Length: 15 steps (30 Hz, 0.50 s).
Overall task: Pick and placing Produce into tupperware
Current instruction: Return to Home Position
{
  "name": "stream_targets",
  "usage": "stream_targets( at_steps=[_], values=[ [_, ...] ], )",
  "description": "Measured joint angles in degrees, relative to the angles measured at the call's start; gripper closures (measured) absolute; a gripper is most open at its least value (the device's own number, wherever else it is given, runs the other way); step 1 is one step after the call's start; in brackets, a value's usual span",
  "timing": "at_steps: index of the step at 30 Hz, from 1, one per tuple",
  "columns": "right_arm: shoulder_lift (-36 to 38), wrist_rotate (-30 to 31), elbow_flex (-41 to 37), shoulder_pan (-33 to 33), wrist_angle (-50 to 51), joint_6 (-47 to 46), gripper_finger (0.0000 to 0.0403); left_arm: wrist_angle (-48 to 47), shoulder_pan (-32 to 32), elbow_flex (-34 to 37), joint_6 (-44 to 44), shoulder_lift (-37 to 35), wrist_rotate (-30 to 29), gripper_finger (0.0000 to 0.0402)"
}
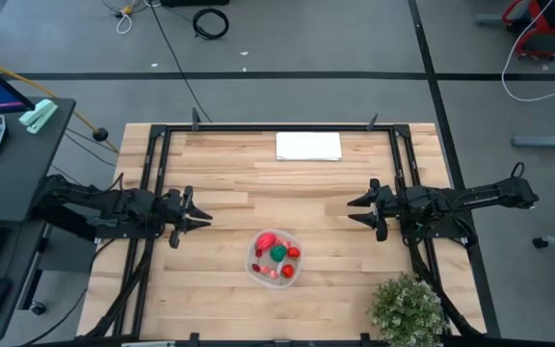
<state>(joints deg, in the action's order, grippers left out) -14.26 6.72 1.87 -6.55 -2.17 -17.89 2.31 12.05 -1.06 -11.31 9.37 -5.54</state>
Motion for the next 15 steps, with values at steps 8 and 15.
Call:
stream_targets(
  at_steps=[8, 15],
  values=[
    [0.00, 0.02, 0.00, -0.02, 0.00, 0.00, 0.0194, 0.00, 0.00, -0.02, 0.01, 0.00, 0.00, 0.0314],
    [0.00, 0.02, 0.00, 0.00, 0.00, 0.00, 0.0194, 0.00, 0.00, -0.02, -0.02, 0.00, 0.00, 0.0308]
  ],
)
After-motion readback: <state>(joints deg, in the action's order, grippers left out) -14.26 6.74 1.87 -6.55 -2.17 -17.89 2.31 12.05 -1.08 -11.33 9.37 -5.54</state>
